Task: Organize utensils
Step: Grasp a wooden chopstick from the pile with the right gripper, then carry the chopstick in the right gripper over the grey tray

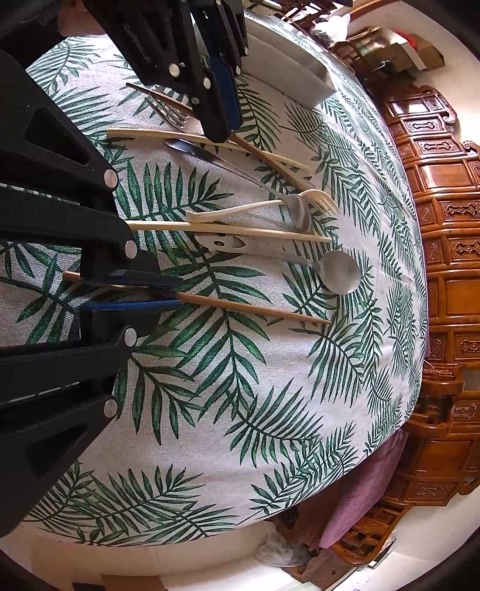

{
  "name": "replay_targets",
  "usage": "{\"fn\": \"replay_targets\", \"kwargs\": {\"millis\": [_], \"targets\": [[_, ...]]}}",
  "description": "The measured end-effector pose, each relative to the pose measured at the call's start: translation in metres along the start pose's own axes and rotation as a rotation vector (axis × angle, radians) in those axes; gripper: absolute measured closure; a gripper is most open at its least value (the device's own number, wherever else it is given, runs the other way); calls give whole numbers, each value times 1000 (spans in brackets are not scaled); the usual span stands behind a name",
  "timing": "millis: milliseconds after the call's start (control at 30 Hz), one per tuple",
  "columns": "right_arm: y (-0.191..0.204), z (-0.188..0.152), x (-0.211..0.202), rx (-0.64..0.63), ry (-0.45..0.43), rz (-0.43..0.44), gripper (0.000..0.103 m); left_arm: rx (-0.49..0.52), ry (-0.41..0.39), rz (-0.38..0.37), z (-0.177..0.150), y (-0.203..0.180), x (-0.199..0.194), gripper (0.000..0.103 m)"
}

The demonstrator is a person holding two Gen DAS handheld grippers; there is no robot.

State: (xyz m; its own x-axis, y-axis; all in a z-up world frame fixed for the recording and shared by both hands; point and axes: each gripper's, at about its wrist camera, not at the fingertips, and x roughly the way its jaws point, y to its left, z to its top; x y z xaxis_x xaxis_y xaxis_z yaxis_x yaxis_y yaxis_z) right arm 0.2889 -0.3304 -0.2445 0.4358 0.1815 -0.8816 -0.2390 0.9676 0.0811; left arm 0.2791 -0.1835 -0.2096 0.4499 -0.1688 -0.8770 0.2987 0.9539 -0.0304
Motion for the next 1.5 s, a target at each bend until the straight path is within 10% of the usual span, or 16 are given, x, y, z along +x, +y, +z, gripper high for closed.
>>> {"fn": "replay_targets", "kwargs": {"millis": [1500], "targets": [[22,19,-54,-26,-141,31,98,-61,-187,98,-37,100,-121,99]]}}
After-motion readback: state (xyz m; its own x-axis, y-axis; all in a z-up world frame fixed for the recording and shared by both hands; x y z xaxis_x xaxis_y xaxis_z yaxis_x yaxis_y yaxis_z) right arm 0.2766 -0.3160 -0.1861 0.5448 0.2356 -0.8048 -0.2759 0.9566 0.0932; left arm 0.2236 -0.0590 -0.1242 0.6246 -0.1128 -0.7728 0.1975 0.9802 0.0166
